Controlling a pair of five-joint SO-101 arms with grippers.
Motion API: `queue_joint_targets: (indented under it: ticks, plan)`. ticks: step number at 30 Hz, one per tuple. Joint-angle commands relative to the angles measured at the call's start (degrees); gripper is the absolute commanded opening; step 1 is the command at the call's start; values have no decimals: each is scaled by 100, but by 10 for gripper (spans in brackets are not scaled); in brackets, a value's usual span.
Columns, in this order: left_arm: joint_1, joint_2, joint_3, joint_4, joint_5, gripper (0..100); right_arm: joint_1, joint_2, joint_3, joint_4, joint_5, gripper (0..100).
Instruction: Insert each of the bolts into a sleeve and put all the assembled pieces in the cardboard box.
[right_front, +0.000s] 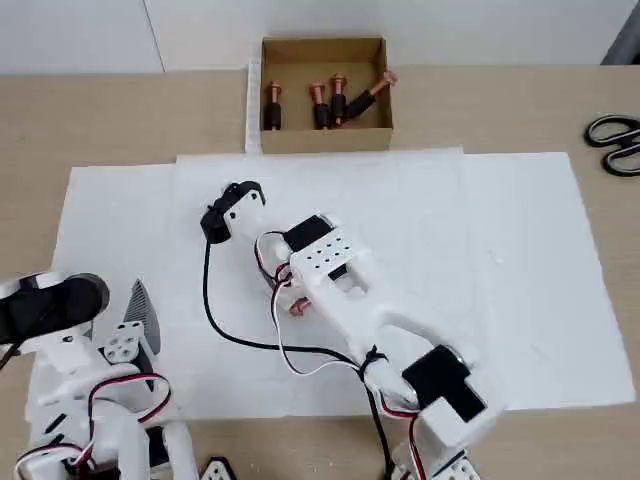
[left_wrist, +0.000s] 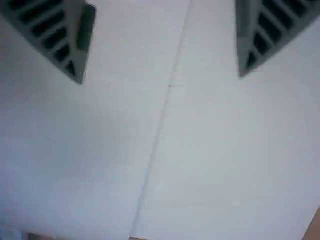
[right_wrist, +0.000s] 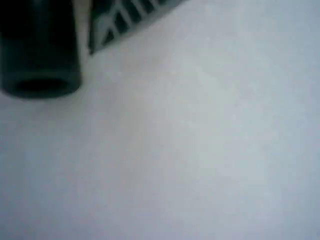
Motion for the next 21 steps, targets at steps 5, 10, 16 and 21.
queue_joint_targets:
  ticks: [5,10,16,21]
  plan:
    - [-9,-26,-4,-88,-26,189,-31,242,-132,-48,62,130]
    - [-9,-26,-4,-88,-26,189,-31,541,-343,-22,62,131]
    - [-9,-26,-4,-88,-26,189,-22,716,-598,-13,53,80]
    - [-9,-26,-4,-88,-26,189,119,708,-985,145,53,22]
